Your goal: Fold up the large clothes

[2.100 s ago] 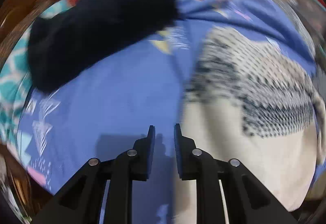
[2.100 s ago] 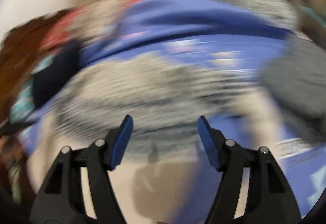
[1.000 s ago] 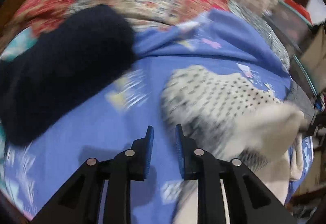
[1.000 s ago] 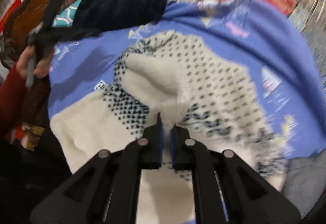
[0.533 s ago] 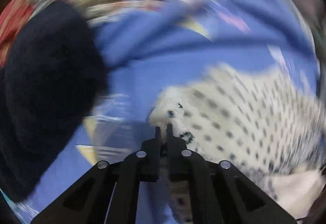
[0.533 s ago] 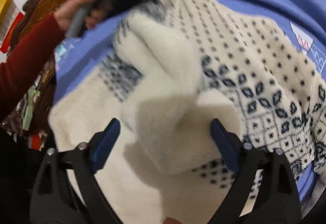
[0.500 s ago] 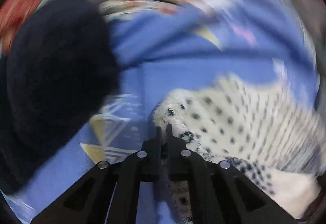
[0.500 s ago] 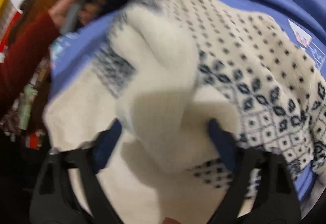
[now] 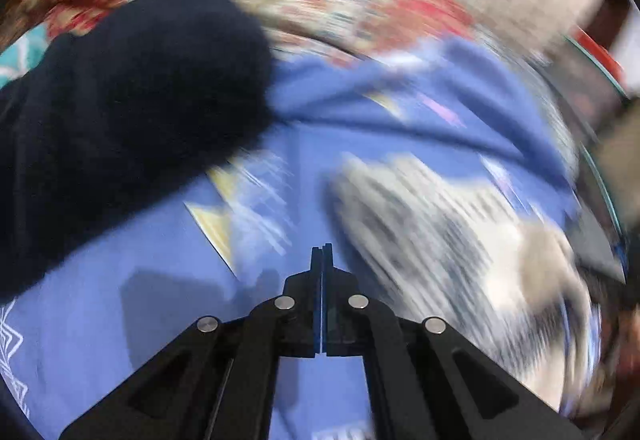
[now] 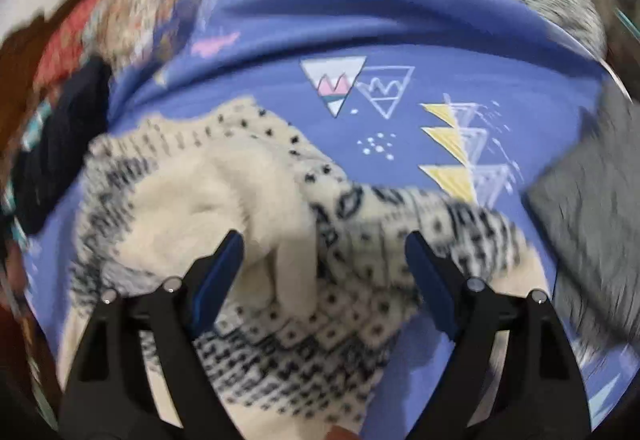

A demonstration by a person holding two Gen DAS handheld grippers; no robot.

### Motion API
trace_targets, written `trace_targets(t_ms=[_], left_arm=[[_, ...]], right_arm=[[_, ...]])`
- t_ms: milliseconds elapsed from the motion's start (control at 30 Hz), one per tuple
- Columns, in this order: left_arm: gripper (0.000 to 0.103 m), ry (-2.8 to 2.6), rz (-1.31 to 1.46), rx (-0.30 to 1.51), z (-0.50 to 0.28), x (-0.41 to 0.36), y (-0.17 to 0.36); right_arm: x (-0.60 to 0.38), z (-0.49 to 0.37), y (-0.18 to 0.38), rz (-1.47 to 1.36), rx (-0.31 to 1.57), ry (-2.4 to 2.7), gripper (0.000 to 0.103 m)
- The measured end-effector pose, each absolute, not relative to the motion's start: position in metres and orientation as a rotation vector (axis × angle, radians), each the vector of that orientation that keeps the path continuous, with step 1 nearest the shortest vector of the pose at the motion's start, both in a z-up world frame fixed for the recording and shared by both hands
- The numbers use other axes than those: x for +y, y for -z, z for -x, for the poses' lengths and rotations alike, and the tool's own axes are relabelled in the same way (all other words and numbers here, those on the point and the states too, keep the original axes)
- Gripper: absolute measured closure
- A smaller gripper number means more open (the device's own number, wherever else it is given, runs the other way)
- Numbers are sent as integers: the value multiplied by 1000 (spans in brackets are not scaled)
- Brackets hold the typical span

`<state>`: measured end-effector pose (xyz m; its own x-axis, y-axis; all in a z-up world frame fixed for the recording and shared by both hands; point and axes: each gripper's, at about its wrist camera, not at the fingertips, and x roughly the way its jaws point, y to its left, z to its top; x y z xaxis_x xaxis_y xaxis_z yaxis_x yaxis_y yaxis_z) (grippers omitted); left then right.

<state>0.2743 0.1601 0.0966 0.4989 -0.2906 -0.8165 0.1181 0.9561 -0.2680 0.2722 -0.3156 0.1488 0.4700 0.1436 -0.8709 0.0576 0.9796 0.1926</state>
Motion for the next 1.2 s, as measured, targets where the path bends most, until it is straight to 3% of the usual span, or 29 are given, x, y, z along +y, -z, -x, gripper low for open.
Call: trace_targets(t_ms=[100, 167, 267, 400, 433, 467, 567, 667, 733, 800, 833, 1100, 1200], left_arm=[[78, 372, 81, 1034, -220, 124, -94], [78, 452, -7, 1056, -186, 98, -84], [78, 435, -130, 1032, -146, 82, -66], [78, 333, -34, 1107, -135, 106, -39], [78, 336, 10, 1126, -134, 113, -34], [78, 344, 43, 1130, -130, 119, -33], [80, 317, 92, 1074, -118, 142, -42], [80, 264, 172, 1072, -110, 167, -42], [80, 282, 224, 1047, -103, 176, -51], [80, 313, 223, 1024, -95, 177, -61], [80, 332, 211, 1017, -91, 174, -66], [77, 344, -29, 1164, -71, 131, -34], [81, 320, -7, 1175, -63, 139, -25]], right_arm=[[-290, -241, -163, -306, 1021, -225, 25], [-251, -234, -152, -430, 1097, -432, 45], [-179, -241, -125, -503, 1206, -582, 52], [-103, -285, -72, -537, 1322, -569, 53], [-89, -295, -60, -553, 1353, -551, 56], [-72, -310, -50, -613, 1368, -554, 67], [-22, -344, -74, -768, 1223, -750, 69], [33, -357, -87, -552, 1232, -843, 69], [46, -355, -82, -432, 1297, -777, 69], [39, -344, -86, -418, 1271, -766, 43], [29, -333, -91, -411, 1246, -754, 24], [-112, -241, -123, -277, 1053, -580, 24], [-194, -235, -132, -343, 978, -376, 24]])
